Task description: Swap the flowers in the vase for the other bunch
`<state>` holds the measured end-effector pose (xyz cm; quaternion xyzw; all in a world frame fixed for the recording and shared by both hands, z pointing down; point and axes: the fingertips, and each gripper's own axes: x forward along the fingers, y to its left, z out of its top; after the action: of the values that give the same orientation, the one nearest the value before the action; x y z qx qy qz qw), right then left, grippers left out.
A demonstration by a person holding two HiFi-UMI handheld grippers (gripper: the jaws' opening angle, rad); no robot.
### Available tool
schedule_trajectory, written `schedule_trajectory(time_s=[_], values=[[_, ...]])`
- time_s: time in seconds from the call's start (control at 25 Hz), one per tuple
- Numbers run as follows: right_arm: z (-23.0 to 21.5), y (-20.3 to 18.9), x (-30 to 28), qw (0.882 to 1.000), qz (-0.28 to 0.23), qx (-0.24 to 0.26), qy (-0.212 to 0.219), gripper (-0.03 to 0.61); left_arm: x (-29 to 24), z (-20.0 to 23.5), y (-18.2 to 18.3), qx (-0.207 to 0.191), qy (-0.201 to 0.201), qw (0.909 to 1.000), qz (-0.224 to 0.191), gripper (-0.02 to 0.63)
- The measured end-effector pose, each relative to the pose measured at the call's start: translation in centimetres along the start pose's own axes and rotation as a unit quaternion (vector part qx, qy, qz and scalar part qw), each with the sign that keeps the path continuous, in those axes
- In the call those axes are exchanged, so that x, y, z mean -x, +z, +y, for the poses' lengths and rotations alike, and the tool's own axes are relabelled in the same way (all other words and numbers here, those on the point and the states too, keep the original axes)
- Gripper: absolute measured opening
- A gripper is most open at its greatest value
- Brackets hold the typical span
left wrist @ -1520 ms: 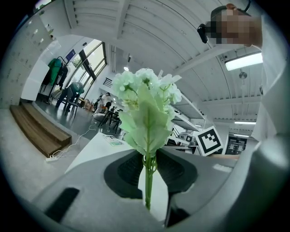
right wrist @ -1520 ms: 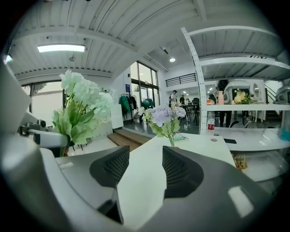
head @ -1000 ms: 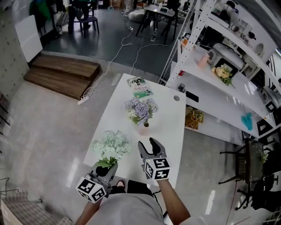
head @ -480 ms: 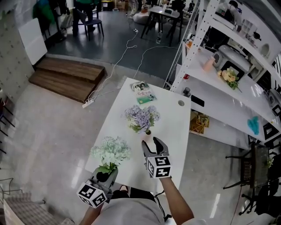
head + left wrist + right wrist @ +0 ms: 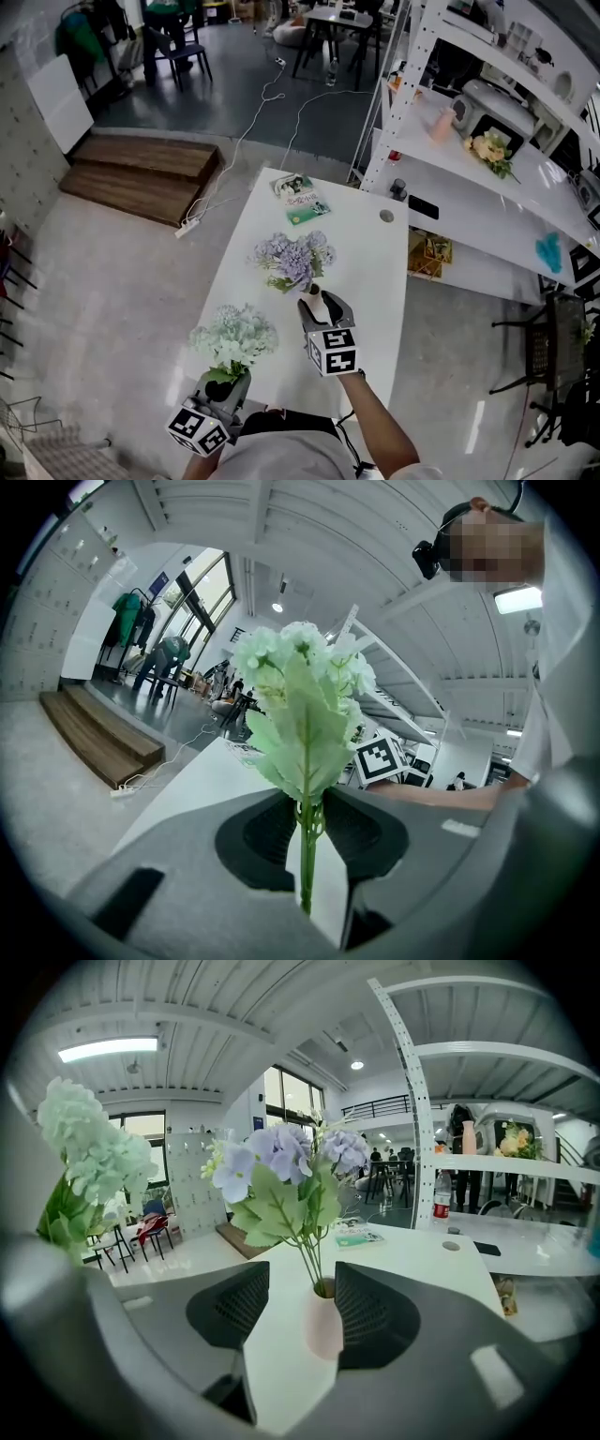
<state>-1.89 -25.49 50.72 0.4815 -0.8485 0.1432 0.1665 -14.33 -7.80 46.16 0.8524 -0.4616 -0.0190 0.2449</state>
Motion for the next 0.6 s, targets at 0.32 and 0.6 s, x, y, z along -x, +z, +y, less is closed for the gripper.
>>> schedule_trajectory(time_s=[0.32, 0.6], values=[[-1.0, -0.5, -1.9, 0.999, 0.014, 0.031, -0.004, 0.192, -1.0, 0.3, -0.4, 0.001, 0.008, 0.9997, 0.022, 0.080], [-1.3, -0.7, -3.6, 0.999, 0.018, 0.038, -0.003, 0.185, -1.6, 0.7, -0.9, 0.004, 0.014, 0.9994, 0.032, 0.078]])
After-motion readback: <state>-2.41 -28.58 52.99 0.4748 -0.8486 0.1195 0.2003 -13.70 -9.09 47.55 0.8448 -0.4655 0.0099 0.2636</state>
